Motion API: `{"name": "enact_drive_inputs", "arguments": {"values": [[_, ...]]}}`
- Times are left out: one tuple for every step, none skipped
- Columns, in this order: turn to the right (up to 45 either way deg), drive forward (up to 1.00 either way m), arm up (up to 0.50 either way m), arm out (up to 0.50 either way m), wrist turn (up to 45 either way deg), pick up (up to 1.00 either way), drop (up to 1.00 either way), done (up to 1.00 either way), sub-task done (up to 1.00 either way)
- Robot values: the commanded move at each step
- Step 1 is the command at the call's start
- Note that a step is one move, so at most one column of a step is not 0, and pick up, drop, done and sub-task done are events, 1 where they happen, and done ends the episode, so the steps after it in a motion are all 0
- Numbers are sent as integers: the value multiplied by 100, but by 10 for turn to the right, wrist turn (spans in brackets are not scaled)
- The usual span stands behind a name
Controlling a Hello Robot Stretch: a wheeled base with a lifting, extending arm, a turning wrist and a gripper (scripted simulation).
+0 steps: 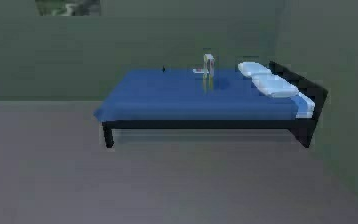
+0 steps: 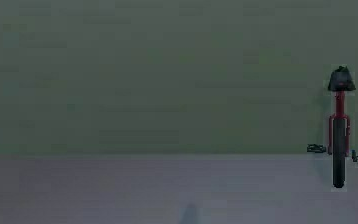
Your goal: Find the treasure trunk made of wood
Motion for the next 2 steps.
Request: {"name": "enact_drive_inputs", "arguments": {"values": [[-450, 0, 0, 0, 0, 0, 0, 0, 0], [-60, 0, 0, 0, 0, 0, 0, 0, 0]]}}
